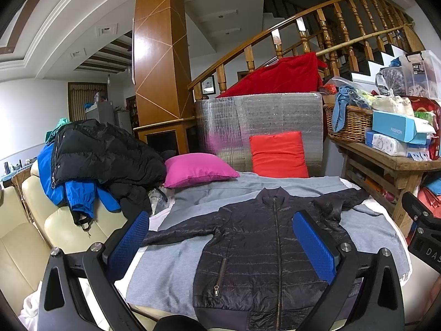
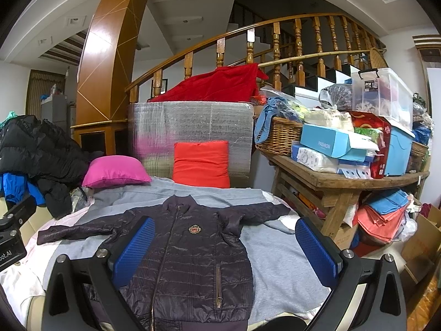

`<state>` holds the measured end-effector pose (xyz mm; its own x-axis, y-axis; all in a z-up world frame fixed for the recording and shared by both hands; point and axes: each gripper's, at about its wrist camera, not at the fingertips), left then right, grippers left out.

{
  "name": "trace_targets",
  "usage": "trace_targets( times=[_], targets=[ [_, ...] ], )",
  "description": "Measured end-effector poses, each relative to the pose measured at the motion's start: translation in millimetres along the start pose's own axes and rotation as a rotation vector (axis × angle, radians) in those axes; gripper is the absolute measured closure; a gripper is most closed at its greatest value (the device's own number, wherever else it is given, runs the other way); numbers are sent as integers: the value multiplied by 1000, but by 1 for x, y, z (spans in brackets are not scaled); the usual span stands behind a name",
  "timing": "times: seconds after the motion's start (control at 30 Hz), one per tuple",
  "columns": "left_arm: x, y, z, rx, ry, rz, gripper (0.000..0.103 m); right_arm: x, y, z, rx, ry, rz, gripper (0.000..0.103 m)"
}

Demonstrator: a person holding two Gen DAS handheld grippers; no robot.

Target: Fold large clothes

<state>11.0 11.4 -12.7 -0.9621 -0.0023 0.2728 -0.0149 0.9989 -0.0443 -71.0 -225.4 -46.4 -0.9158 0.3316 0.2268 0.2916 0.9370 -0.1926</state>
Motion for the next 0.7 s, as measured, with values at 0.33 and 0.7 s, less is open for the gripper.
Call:
trace_targets(
  times=[0.33,0.7],
  targets=[
    [0,0,1,-1,-1,-2,0,-1,4,-1,6,2,-4,0],
    [-15,0,6,-4,28,-16,0,-15,7,3,16,30,-20,0]
  ],
)
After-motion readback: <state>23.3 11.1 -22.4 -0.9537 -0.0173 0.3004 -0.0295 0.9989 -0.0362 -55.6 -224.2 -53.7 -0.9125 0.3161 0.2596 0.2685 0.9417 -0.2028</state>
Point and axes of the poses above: each gripper's, at about its wrist camera, not at the fingertips, and x roughly against the way its jaws point, y to its left, z to its underside, and after that the axes turned 9 degrees about x, right-handed
